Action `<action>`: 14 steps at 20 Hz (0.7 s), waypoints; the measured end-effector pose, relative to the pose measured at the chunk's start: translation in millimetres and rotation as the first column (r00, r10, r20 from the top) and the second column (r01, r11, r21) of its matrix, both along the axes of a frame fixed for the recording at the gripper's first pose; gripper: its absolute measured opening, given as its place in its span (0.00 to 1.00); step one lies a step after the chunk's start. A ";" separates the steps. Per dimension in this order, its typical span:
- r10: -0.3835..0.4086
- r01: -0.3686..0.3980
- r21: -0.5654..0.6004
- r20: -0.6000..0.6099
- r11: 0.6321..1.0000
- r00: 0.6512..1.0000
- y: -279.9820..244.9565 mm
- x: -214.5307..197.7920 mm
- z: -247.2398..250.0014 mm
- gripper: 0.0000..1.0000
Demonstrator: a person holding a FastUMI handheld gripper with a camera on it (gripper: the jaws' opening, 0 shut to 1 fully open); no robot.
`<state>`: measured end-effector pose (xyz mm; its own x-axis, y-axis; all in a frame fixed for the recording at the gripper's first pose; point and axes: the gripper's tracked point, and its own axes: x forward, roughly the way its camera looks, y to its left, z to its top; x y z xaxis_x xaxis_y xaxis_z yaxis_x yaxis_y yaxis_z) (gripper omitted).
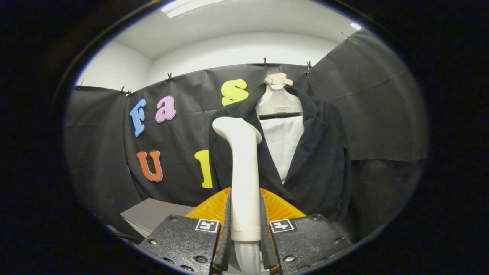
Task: Iron the clothes twice with a garment steamer, once on the left side and once on the right side.
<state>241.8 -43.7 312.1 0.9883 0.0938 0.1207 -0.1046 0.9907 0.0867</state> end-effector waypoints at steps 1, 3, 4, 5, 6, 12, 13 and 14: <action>-0.002 0.002 0.000 -0.008 1.000 1.000 0.3 2.2 -3.6 0.35; -0.004 0.004 -0.005 -0.025 1.000 1.000 1.4 7.0 -9.8 0.35; -0.006 0.006 -0.006 -0.035 1.000 0.999 1.8 10.0 -12.6 0.35; -0.009 0.008 -0.007 -0.044 1.000 0.999 -1.1 13.8 -15.8 0.35; -0.012 0.011 -0.009 -0.052 1.000 0.999 -1.6 15.8 -17.9 0.35; -0.026 0.025 -0.008 -0.098 1.000 0.995 -1.6 25.3 -39.6 0.35; -0.029 0.028 -0.008 -0.106 1.000 0.994 -3.6 22.2 -42.7 0.35; -0.032 0.031 -0.009 -0.115 0.999 0.993 -4.6 22.1 -45.5 0.35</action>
<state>263.9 -48.3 266.6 0.9980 0.0627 0.0058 -0.0630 0.9941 0.0888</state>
